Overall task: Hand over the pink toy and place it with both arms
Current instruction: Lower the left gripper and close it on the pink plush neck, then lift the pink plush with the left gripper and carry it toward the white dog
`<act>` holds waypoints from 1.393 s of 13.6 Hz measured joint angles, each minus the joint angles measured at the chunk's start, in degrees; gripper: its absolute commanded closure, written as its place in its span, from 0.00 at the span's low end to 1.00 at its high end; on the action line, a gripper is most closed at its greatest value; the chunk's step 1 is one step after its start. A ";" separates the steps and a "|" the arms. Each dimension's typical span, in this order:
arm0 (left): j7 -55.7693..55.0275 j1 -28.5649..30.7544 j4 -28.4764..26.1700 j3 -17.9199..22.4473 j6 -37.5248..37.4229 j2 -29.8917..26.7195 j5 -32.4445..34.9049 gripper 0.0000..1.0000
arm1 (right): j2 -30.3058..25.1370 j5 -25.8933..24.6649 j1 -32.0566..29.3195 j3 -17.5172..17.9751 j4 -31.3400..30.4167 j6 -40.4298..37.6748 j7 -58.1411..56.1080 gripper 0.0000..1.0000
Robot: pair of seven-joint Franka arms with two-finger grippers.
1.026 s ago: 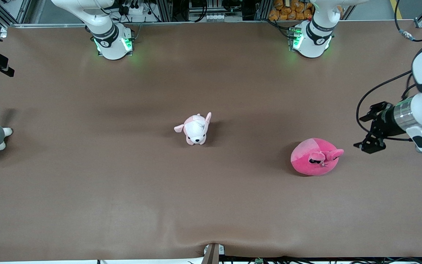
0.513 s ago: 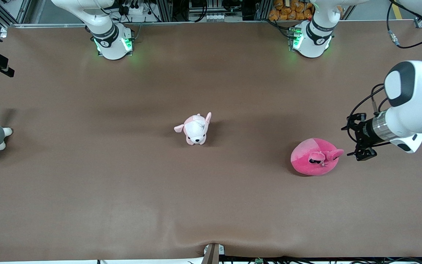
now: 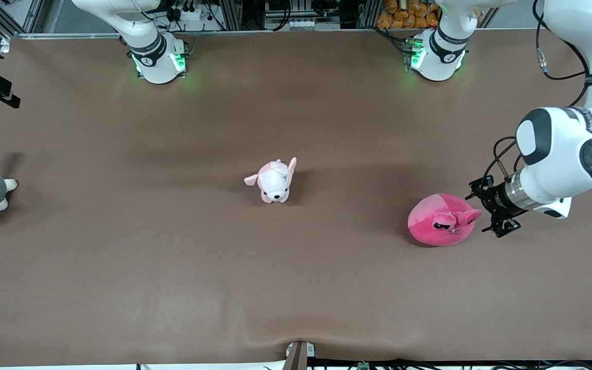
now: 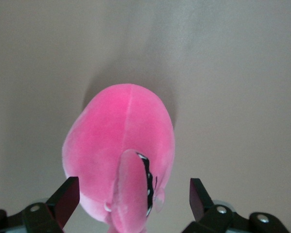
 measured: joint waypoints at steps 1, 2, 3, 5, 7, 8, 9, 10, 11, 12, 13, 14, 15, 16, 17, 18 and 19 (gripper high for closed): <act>-0.57 -0.03 0.00 -0.01 0.70 0.46 0.00 0.00 | 0.00 0.00 0.00 0.05 0.00 0.00 0.00 0.00; -0.86 -0.07 -0.01 -0.02 1.22 0.84 0.00 0.00 | 0.00 0.00 0.01 0.13 0.00 0.00 0.00 0.00; -1.20 -0.15 -0.03 -0.03 1.60 1.17 0.00 0.45 | 0.01 0.00 0.01 0.16 0.00 0.00 0.00 0.00; -1.84 -0.60 -0.04 -0.06 2.31 1.76 0.08 1.00 | 0.12 0.00 0.01 0.12 0.00 -0.14 0.00 0.00; -1.96 -1.20 -0.04 -0.10 2.49 2.02 0.18 1.00 | 0.29 0.00 0.00 0.05 0.00 -0.33 0.00 0.00; -2.04 -1.33 -0.04 -0.10 2.59 2.01 0.20 1.00 | 0.33 0.00 0.00 0.03 0.00 -0.37 0.00 0.00; -2.07 -1.32 -0.02 -0.09 2.73 2.01 0.21 1.00 | 0.33 0.00 0.00 0.05 0.00 -0.38 0.00 0.00; -2.16 -1.27 0.02 -0.06 2.87 1.99 0.21 1.00 | 0.33 0.00 0.00 0.07 0.00 -0.40 0.00 0.00; -2.38 -1.20 0.08 -0.01 2.89 1.95 0.21 1.00 | 0.33 0.00 0.00 0.07 0.00 -0.40 0.00 0.00; -2.94 -1.11 0.13 0.01 2.89 1.84 0.21 1.00 | 0.33 0.00 0.00 0.08 0.00 -0.40 0.00 0.00; -3.40 -1.03 0.24 0.03 2.90 1.61 0.21 1.00 | 0.33 0.00 0.00 0.10 0.00 -0.40 0.00 0.00; -3.72 -0.98 0.43 0.03 2.90 1.23 0.21 1.00 | 0.33 0.00 0.00 0.15 0.00 -0.40 0.00 0.00; -3.88 -0.97 0.69 0.03 2.90 0.64 0.24 1.00 | 0.33 0.00 0.01 0.21 0.00 -0.40 0.00 0.00; -3.91 -0.99 0.98 0.02 2.92 -0.12 0.25 1.00 | 0.33 0.00 0.01 0.28 0.01 -0.40 0.00 0.00; -3.96 -1.00 1.46 0.00 2.95 -1.13 0.25 1.00 | 0.33 0.00 0.01 0.33 0.01 -0.41 0.00 0.00; -4.05 -1.02 2.27 -0.03 2.95 -2.39 0.25 1.00 | 0.33 0.00 0.01 0.36 0.01 -0.41 0.00 0.00; -4.12 -1.05 3.36 -0.07 2.72 -3.63 0.23 1.00 | 0.34 0.00 0.01 0.37 0.01 -0.42 0.00 0.00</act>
